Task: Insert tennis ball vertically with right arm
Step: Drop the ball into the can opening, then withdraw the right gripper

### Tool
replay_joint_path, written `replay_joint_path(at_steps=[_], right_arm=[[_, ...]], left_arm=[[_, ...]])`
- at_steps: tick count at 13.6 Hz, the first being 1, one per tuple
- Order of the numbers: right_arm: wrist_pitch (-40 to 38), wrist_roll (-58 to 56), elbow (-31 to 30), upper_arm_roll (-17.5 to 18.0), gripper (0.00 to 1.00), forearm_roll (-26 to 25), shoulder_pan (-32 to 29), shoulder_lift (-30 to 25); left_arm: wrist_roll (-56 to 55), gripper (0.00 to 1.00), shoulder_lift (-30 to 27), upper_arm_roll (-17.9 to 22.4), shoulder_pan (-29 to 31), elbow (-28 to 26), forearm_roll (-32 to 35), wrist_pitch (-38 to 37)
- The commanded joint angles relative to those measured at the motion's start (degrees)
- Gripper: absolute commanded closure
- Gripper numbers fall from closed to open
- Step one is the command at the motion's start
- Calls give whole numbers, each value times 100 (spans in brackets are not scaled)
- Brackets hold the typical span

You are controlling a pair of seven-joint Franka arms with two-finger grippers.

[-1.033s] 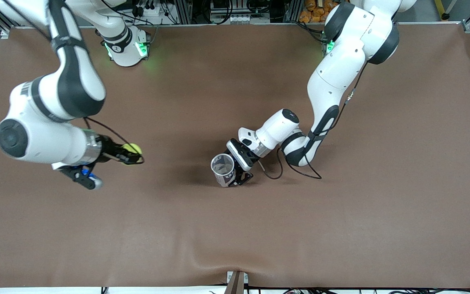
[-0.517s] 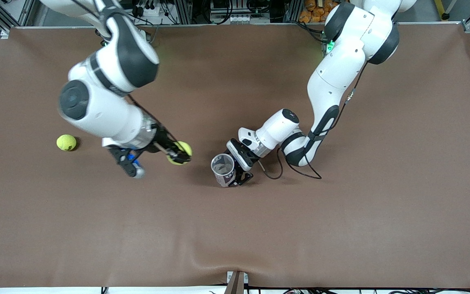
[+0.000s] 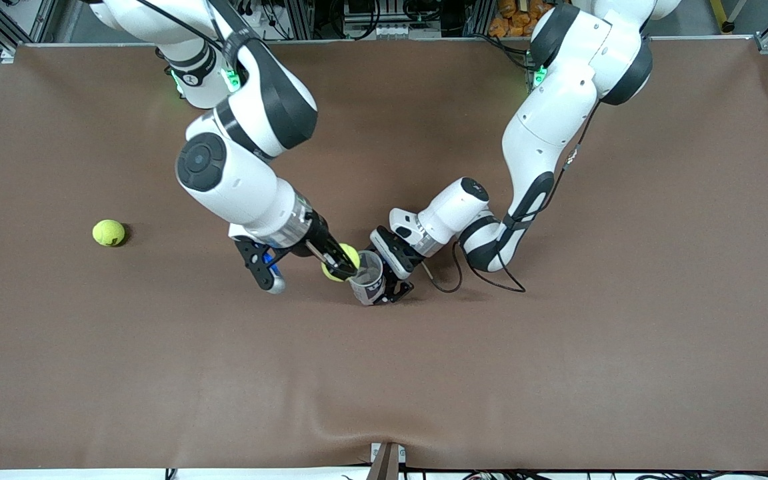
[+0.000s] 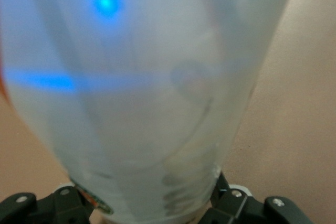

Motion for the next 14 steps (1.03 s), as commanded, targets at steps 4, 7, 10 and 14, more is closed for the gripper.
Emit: replay_joint_path(at_steps=[4, 7, 10, 14], right_arm=[[14, 186, 294, -72, 88, 81, 199, 353], [84, 380, 294, -63, 77, 81, 261, 415], [85, 380, 276, -63, 2, 90, 305, 459], [-20, 336, 311, -72, 0, 55, 314, 415]], left_arm=[[-66, 16, 6, -5, 66, -73, 180, 142], [-31, 16, 6, -5, 66, -99, 189, 151], [-31, 16, 15, -5, 49, -90, 189, 151], [-31, 16, 15, -5, 49, -90, 206, 151]])
